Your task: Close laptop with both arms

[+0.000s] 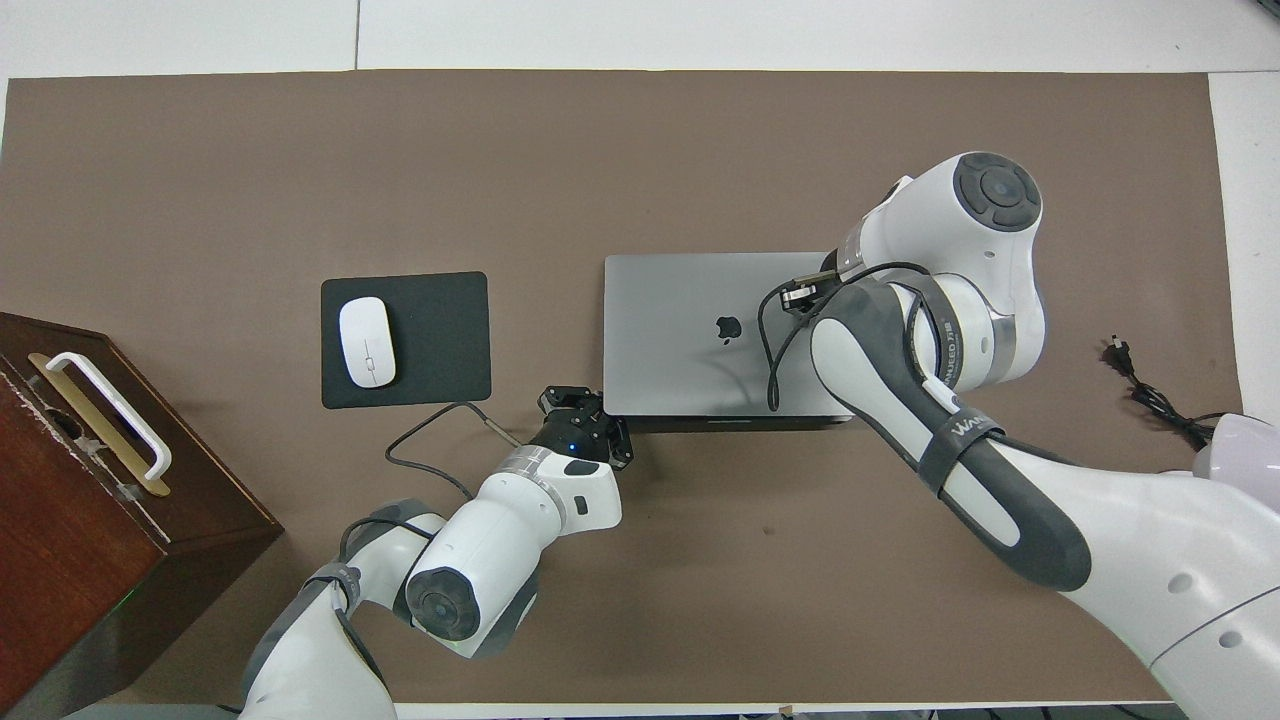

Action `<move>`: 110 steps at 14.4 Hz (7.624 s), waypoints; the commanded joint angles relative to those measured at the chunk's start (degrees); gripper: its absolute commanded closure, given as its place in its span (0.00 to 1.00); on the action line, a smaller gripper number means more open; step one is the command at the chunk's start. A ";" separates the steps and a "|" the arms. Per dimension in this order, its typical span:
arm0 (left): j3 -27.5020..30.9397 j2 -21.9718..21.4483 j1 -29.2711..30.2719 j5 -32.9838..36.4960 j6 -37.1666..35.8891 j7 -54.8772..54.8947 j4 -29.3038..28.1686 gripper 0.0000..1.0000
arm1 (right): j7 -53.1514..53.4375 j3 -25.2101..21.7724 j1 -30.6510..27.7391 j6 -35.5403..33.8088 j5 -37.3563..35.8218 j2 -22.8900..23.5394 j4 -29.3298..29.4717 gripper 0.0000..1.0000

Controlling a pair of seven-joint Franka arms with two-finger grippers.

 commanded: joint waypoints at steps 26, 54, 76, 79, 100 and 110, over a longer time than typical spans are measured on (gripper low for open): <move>0.89 4.15 0.45 -0.42 -1.88 2.42 -3.81 1.00 | 0.37 -0.69 -6.99 -26.43 -4.75 -11.45 12.48 0.00; 1.41 -33.88 9.04 -0.51 -56.24 1.80 -5.93 1.00 | -1.30 -6.31 -6.92 -37.61 -5.54 -25.43 3.78 0.00; 1.68 -38.04 39.99 0.02 -95.48 5.14 23.16 0.00 | -1.30 -6.23 -7.71 -37.61 -5.36 -26.14 3.78 0.00; 1.76 -38.13 40.61 0.02 -95.57 5.14 23.87 0.00 | -1.30 -6.23 -7.62 -37.61 -5.36 -26.14 3.78 0.00; 1.15 -36.72 40.00 5.64 -98.56 0.92 28.00 0.00 | -4.72 -5.44 -8.94 -34.53 -9.06 -25.87 4.22 0.00; 1.06 -35.31 40.35 5.56 -100.93 -2.24 31.87 0.00 | -4.55 -5.79 -9.64 -35.76 -8.09 -26.05 6.42 0.00</move>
